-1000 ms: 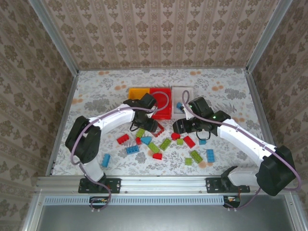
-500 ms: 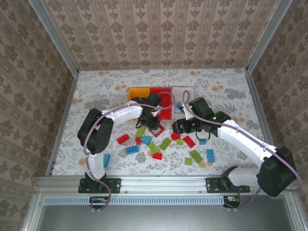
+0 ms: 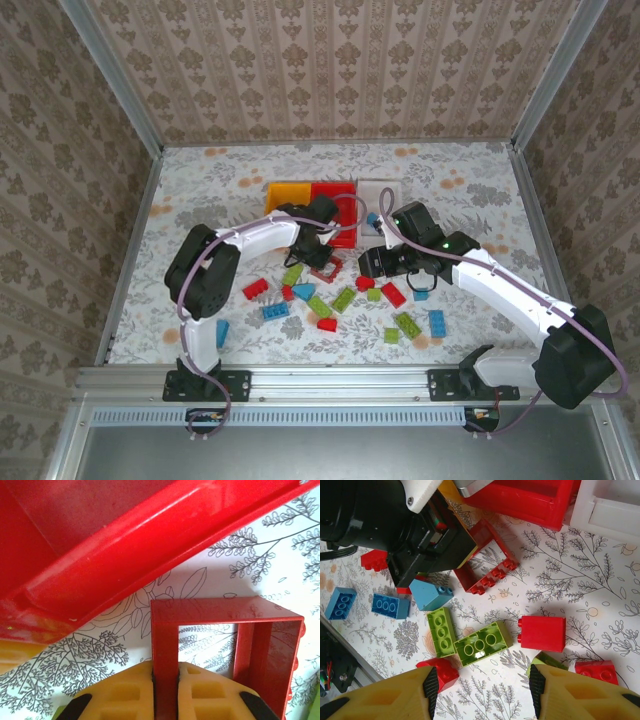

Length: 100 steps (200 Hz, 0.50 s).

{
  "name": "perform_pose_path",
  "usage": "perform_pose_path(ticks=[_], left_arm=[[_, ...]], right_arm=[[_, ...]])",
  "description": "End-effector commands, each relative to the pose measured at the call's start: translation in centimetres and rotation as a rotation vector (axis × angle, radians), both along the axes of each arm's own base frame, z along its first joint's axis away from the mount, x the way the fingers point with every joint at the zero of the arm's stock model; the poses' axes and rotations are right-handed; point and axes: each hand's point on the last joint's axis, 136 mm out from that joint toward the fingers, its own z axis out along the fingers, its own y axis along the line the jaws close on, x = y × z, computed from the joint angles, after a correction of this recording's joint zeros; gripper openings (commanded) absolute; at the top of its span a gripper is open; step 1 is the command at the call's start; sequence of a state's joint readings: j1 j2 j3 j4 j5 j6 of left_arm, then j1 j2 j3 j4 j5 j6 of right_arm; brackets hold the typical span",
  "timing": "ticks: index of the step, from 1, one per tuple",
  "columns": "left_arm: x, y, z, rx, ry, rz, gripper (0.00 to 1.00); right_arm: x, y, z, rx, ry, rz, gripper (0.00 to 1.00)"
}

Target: Sort the legos into containers by color

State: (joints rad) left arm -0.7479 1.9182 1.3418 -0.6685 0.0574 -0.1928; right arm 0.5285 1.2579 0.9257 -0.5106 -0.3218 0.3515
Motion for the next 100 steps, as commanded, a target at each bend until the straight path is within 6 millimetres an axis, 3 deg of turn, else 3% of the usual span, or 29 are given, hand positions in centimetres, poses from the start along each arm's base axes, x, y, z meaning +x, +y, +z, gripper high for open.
perform_pose_path(ticks=[1, 43, 69, 100], left_arm=[[-0.6, 0.7, 3.3, -0.02, -0.052, 0.003, 0.1], [-0.5, 3.8, 7.9, -0.026, -0.118, 0.107, 0.08], [2.2, 6.9, 9.5, -0.013, -0.143, 0.245, 0.06], [6.2, 9.6, 9.8, 0.022, -0.147, 0.391, 0.04]], right_arm=[[0.4, 0.3, 1.7, 0.04, -0.06, -0.006, 0.55], [1.1, 1.0, 2.7, 0.079, -0.111, 0.004, 0.55], [1.9, 1.7, 3.1, 0.1, -0.129, 0.013, 0.55], [3.2, 3.1, 3.6, 0.101, -0.15, 0.04, 0.54]])
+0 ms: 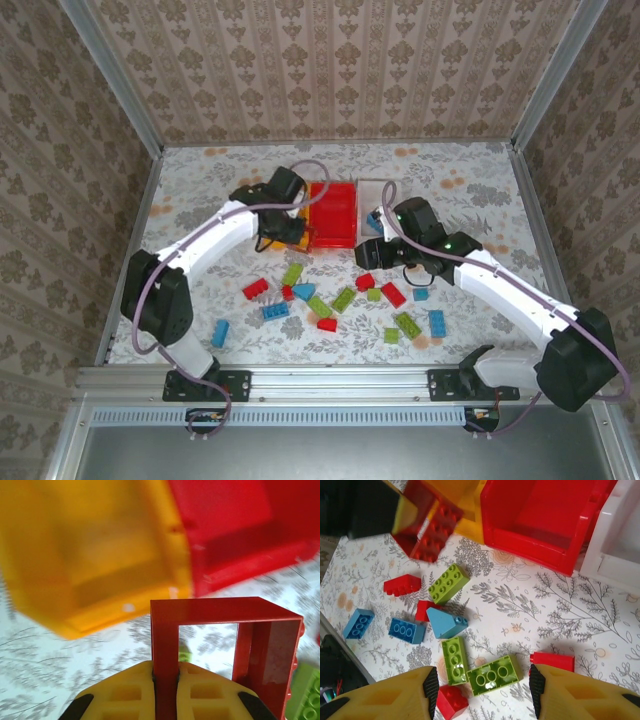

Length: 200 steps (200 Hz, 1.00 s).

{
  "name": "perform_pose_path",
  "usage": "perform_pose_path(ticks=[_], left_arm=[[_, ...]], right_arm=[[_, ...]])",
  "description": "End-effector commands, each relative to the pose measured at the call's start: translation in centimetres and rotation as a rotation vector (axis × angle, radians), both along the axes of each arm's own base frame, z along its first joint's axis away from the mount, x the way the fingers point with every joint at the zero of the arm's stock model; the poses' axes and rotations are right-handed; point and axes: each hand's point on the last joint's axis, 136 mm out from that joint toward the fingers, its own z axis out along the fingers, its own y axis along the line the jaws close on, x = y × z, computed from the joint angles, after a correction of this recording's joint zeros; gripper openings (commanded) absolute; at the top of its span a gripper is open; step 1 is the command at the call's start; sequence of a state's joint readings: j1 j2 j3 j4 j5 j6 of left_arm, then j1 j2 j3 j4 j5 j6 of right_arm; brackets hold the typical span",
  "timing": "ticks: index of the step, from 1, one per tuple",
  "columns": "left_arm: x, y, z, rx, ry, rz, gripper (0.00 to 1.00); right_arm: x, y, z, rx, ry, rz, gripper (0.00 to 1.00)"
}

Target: Sort the legos into containers by color

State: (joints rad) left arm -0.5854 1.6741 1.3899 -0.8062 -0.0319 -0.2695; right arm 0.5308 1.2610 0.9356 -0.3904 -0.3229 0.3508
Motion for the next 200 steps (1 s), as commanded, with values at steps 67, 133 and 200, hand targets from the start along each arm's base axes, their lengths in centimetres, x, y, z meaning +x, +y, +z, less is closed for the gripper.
perform_pose_path(ticks=[67, 133, 200], left_arm=[[6.7, 3.7, -2.6, 0.14, 0.086, 0.23, 0.05], [8.0, 2.6, -5.4, 0.116, 0.132, 0.252, 0.12], [7.5, 2.4, -4.9, 0.096, 0.133, 0.25, 0.4]], right_arm=[[3.2, 5.0, 1.6, 0.009, -0.06, 0.082, 0.55], [2.3, 5.4, 0.5, -0.025, -0.038, 0.106, 0.55], [0.8, 2.7, -1.0, -0.149, -0.022, 0.095, 0.59]])
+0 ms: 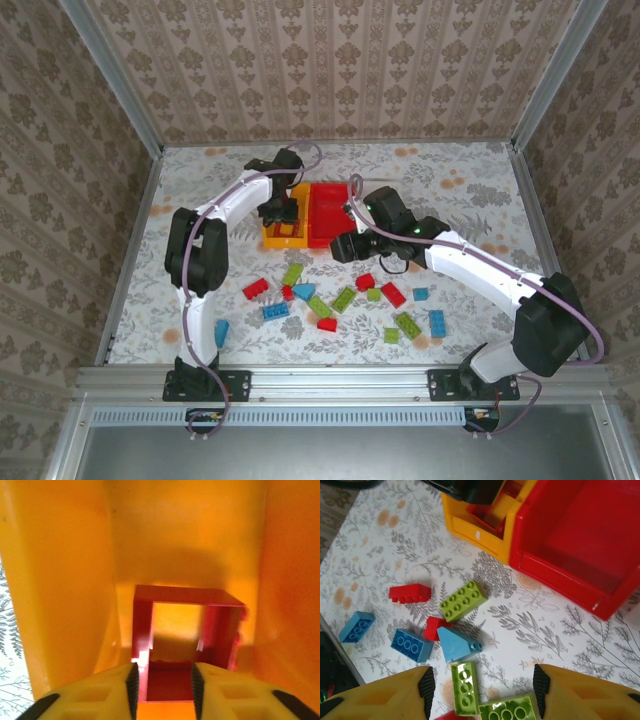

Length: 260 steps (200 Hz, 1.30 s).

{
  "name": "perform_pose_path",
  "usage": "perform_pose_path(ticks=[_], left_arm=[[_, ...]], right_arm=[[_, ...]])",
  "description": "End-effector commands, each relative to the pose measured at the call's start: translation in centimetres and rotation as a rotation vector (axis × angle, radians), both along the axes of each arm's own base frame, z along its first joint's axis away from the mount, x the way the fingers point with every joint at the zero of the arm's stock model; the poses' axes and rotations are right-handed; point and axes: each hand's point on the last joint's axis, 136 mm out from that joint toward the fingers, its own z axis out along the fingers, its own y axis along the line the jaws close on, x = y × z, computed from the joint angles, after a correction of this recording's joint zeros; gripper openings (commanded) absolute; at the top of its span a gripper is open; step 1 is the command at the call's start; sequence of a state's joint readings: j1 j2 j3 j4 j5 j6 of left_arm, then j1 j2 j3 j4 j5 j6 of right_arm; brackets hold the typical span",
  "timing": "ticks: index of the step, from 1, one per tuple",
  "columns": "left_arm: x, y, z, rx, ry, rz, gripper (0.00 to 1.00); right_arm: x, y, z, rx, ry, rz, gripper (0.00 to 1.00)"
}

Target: Sort the legos into containers by color

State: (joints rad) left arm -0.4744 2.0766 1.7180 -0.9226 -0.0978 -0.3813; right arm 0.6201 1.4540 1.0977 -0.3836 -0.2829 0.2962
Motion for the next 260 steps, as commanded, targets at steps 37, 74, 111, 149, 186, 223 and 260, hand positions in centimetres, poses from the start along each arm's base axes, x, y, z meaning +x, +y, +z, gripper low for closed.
perform_pose_path(ticks=[37, 74, 111, 149, 186, 223, 260], left_arm=[[-0.5, -0.1, 3.8, -0.063, -0.057, 0.033, 0.46], [-2.3, -1.6, 6.3, -0.198, -0.097, 0.047, 0.53], [-6.0, -3.6, 7.6, -0.326, -0.084, 0.006, 0.52], [-11.0, -6.3, 9.3, -0.493, -0.075, -0.201, 0.56], [-15.4, -6.4, 9.8, -0.572, -0.044, -0.312, 0.58], [-16.3, -6.0, 9.7, -0.586, -0.041, -0.295, 0.58], [-15.9, -6.8, 10.6, -0.609, -0.066, -0.294, 0.57]], right_arm=[[-4.0, -5.9, -2.5, -0.25, 0.12, -0.071, 0.57], [-8.6, -10.4, -5.0, -0.413, 0.329, -0.181, 0.59], [-12.6, -13.7, -7.4, -0.53, 0.504, -0.285, 0.64], [-12.5, -14.2, -9.7, -0.575, 0.54, -0.315, 0.73], [-12.6, -13.7, -11.8, -0.611, 0.601, -0.294, 0.72], [-13.6, -13.7, -12.9, -0.624, 0.658, -0.279, 0.69], [-14.1, -14.2, -14.1, -0.658, 0.686, -0.281, 0.67]])
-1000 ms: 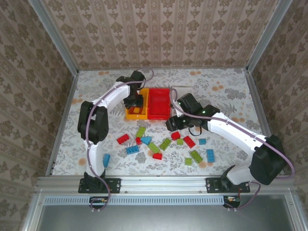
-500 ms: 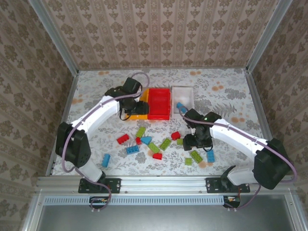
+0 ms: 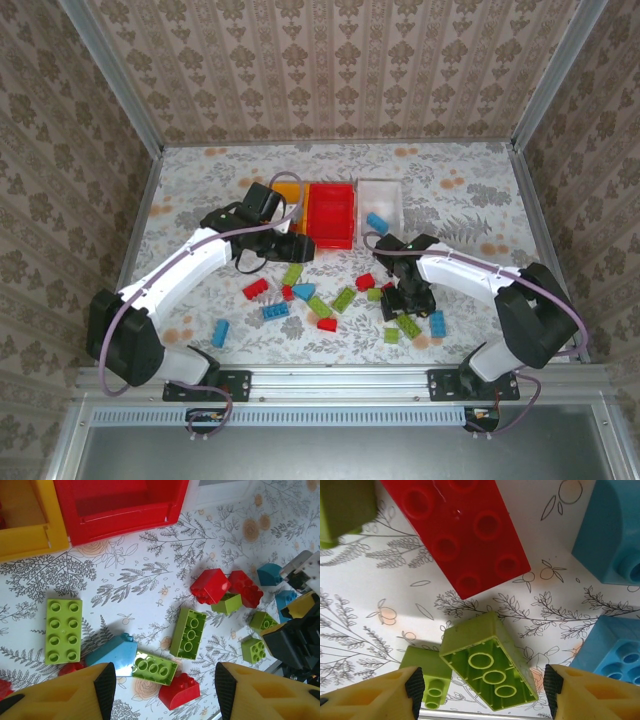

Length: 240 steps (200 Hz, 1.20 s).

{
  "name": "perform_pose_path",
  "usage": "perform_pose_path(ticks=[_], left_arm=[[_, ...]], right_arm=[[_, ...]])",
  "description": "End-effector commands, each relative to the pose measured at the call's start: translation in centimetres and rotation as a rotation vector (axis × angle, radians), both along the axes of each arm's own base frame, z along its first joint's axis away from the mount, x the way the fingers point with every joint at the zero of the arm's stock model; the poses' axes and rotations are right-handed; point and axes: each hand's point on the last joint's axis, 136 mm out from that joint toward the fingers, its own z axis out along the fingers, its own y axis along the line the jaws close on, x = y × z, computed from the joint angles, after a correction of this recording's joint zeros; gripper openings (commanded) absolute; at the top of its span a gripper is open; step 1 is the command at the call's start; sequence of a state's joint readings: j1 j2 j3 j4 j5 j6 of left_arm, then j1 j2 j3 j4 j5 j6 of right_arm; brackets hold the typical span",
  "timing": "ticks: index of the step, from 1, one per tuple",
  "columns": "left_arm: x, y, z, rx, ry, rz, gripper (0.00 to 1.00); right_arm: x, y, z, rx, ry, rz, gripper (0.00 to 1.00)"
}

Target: Sort the legos into containers by color

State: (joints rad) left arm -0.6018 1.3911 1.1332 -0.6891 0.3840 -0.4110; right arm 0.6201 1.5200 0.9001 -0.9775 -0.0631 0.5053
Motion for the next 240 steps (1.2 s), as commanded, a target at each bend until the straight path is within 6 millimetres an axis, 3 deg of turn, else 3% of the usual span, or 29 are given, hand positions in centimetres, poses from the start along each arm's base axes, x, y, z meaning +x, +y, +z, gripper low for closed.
perform_pose_path(ticks=[1, 58, 125, 145, 169, 191, 218, 240], left_arm=[[-0.1, -0.9, 1.2, -0.049, -0.022, -0.016, 0.57], [-0.4, -1.6, 2.1, -0.076, -0.041, -0.037, 0.57], [-0.3, -2.5, 3.3, -0.117, -0.067, -0.037, 0.57], [-0.1, -2.5, 3.7, -0.117, -0.079, -0.029, 0.57], [0.4, -2.0, 4.8, -0.117, -0.123, 0.004, 0.56], [1.0, -1.3, 6.7, -0.126, -0.19, 0.057, 0.57], [1.4, 0.1, 8.6, -0.126, -0.26, 0.13, 0.58], [1.4, 1.4, 8.8, -0.098, -0.282, 0.175, 0.58]], right_arm=[[-0.9, -0.2, -1.0, -0.02, 0.049, -0.017, 0.66], [-0.4, -0.5, -2.2, -0.057, 0.051, -0.027, 0.59], [0.6, -1.4, -2.8, -0.099, 0.014, -0.03, 0.38], [2.1, -1.5, -1.5, -0.105, -0.061, -0.026, 0.31], [4.7, -0.9, 1.8, -0.088, -0.182, -0.015, 0.27], [8.0, 1.5, 5.4, -0.013, -0.289, -0.016, 0.26], [13.1, 6.8, 8.4, 0.124, -0.391, -0.014, 0.25], [17.7, 10.8, 10.2, 0.201, -0.465, -0.023, 0.24]])
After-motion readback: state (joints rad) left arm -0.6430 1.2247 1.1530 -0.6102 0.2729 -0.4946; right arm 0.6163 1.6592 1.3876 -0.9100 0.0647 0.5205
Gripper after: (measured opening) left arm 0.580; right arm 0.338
